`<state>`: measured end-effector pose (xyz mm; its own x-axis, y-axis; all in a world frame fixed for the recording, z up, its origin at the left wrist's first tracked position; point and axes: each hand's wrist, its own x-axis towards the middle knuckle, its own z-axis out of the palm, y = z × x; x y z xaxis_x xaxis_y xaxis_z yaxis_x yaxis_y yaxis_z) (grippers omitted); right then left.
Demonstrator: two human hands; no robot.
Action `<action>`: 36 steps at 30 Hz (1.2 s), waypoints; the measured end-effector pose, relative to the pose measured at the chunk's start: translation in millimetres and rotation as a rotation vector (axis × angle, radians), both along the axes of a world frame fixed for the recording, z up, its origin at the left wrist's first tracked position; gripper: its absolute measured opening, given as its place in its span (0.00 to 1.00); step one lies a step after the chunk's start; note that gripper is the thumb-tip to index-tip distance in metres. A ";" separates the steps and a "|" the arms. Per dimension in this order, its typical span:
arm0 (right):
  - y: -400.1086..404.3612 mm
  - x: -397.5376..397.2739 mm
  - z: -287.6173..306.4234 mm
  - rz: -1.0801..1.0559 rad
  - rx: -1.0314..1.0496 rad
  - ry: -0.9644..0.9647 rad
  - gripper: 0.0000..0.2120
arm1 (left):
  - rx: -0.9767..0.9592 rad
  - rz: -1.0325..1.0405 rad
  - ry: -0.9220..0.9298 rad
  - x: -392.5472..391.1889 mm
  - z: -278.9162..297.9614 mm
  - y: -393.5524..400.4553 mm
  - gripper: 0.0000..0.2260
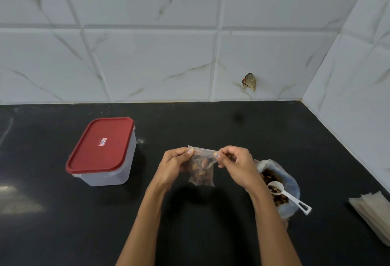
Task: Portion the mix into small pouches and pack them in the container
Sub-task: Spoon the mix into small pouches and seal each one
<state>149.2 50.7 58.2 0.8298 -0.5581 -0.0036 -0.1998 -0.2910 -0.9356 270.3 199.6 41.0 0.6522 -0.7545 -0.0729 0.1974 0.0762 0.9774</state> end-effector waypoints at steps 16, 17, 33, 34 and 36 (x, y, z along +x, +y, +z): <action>16.5 125.8 -46.7 -0.354 0.443 0.099 0.04 | 0.324 0.530 0.143 77.9 -32.0 -18.0 0.04; 15.1 133.0 -48.6 -0.355 0.435 0.109 0.04 | 0.344 0.546 0.131 83.6 -32.1 -20.0 0.04; 31.9 149.0 -52.3 -0.185 -0.156 0.219 0.16 | 0.679 0.507 -0.220 98.9 -27.4 -21.8 0.22; 34.8 146.0 -53.2 -0.163 -0.187 0.220 0.16 | 0.671 0.493 -0.218 96.6 -27.0 -20.8 0.23; 38.3 141.7 -54.7 -0.140 -0.224 0.228 0.16 | 0.665 0.458 -0.208 92.5 -26.8 -19.3 0.23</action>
